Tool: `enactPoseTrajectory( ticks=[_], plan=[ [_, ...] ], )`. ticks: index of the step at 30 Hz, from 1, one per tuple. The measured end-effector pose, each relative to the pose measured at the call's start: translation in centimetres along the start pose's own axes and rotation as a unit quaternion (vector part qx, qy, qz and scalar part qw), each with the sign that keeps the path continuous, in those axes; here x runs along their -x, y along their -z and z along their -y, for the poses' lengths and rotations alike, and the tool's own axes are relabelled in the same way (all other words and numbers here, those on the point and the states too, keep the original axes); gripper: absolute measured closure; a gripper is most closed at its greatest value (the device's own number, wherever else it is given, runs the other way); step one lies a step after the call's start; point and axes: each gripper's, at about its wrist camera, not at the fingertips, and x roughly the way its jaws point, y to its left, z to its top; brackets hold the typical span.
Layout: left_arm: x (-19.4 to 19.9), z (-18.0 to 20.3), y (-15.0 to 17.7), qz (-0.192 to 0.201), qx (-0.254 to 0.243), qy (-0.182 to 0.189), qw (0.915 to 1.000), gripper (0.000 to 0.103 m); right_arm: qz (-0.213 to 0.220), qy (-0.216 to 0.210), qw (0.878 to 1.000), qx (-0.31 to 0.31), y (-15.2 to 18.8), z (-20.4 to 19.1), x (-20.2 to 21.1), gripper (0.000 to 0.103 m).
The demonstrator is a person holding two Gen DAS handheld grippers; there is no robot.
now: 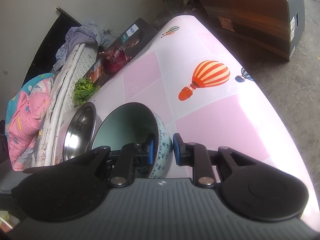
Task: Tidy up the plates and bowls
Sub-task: 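Lift the green bowl with the right tool toward the left tool's stainless bowl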
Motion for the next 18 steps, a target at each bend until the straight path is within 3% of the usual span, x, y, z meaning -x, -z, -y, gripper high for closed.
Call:
enactPoseTrajectory(
  ticks=[18],
  plan=[
    [3.0,-0.4,-0.1,0.027,0.007,0.002,0.9996,0.068,0.011,-0.001,1.000,0.016,-0.3,-1.8,1.7,0.083]
  ],
)
